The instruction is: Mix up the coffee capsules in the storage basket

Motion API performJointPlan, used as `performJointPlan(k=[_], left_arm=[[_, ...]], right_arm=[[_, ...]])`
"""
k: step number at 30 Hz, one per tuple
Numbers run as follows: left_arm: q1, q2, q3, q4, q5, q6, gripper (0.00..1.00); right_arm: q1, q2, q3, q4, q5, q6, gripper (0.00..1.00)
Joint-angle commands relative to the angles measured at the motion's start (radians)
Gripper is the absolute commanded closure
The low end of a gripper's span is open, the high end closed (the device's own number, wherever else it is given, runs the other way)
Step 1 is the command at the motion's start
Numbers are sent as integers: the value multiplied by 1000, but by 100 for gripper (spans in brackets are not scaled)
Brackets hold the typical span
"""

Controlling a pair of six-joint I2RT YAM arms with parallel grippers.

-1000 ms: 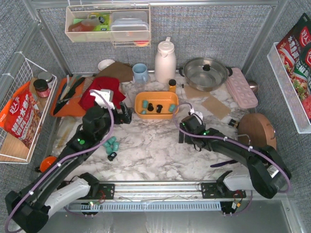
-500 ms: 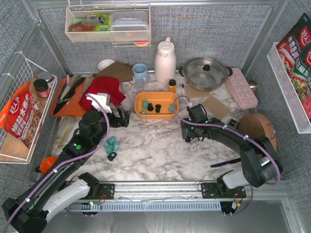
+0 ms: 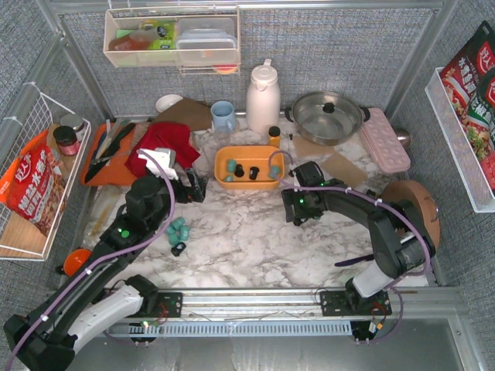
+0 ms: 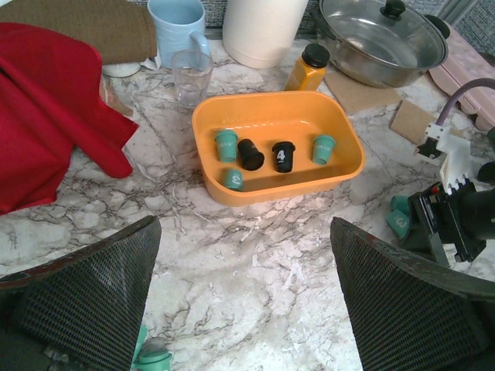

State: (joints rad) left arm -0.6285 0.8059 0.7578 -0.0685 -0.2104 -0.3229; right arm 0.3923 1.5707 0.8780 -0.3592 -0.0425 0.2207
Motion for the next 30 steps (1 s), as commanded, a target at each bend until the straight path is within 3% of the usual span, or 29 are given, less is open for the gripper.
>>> performJointPlan(k=[1,19,30], left_arm=[[1,-4,-3,23,-12,-1,1],[1,1,-15,46,0,-8,1],[0,13,-24,76,23,-13,1]], right_arm=[[0,12,11,-32,-20,-6,28],[6,-37,-9,-41,23,-9,60],[74,-238,-7,-25,-2,-109,63]])
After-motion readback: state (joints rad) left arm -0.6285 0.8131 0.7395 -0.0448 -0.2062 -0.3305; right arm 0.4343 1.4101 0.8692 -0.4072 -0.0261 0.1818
